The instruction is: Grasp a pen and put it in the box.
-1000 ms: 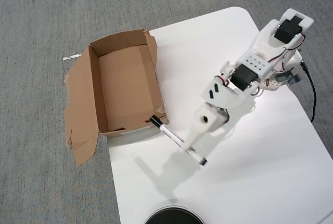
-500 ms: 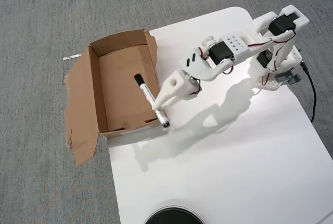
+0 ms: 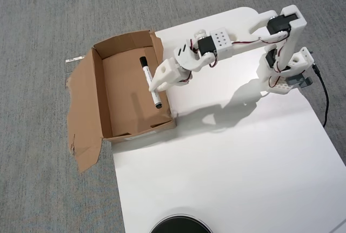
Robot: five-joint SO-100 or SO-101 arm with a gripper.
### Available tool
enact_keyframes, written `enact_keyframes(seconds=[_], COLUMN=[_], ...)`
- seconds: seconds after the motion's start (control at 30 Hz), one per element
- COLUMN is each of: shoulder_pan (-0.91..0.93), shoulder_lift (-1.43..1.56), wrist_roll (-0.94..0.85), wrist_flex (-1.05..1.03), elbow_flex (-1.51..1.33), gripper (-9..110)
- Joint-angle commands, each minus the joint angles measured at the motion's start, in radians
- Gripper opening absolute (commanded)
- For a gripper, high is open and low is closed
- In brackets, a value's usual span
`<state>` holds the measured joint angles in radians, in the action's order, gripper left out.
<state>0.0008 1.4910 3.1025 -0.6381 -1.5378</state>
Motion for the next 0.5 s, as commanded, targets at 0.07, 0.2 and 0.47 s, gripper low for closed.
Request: enact_keyframes(seconds=[0.07, 0.2, 0.47], shoulder_pan=[0.025, 0.027, 0.028], shoulder_lift=[-0.032, -0.035, -0.037], wrist_roll=[-0.013, -0.062, -0.183], wrist_flex=[0.011, 0.011, 0.011], elbow_flex=[0.024, 0.024, 0.024], gripper=[1, 1, 5])
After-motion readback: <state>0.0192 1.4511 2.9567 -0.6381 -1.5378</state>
